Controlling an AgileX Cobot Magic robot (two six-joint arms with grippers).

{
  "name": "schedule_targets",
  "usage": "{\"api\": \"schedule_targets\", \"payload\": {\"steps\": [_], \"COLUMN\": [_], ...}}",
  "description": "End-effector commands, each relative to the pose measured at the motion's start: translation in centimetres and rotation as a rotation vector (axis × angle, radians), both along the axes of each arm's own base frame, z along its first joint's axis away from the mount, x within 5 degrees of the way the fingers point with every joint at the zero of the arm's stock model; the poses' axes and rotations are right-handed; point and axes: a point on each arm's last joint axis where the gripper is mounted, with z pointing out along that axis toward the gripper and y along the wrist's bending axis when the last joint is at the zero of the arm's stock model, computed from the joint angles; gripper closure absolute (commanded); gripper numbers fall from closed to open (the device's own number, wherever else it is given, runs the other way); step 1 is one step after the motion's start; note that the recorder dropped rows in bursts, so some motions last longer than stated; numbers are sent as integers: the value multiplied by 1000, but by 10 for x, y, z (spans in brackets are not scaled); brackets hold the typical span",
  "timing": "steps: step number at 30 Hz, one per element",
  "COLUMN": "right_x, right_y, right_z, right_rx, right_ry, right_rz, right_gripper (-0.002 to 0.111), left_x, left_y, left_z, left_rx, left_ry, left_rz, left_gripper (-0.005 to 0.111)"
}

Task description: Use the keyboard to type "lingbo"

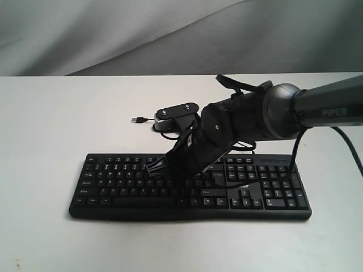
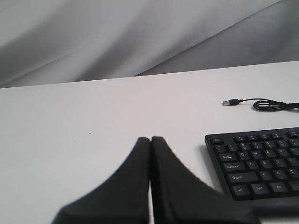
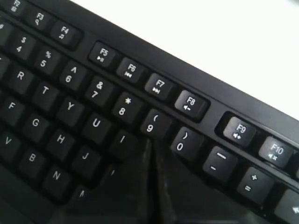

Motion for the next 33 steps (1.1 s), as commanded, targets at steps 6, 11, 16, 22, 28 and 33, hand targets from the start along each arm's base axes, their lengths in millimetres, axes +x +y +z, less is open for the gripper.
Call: {"api": "schedule_targets", "payload": {"steps": [6,11,16,22,28,33], "right_x": [-2,-3,-4,-18,-61,-99], "right_y": [0,-1,-4,-16,-58,-92], "right_z": [-2,29,57,68,92,145], "right_rx": [-3,38,67,133,265,348], "right_ry": [24,-45,-119,-190,-383,-576], "right_rz": [-9,4,22,-9,-59,-22], "right_gripper": [108,108,108,108,108,108], "left_x": [0,0,0,0,0,0], "left_y": [0,0,0,0,0,0], "left_z": [-1,-1,-1,-1,-1,-1], "left_rx": [-11,-11,-11,-11,-11,-11], "left_ry": [-5,-5,-5,-5,-5,-5], "left_rz": [2,2,2,2,2,2], "left_gripper": [106,106,106,106,106,106]}}
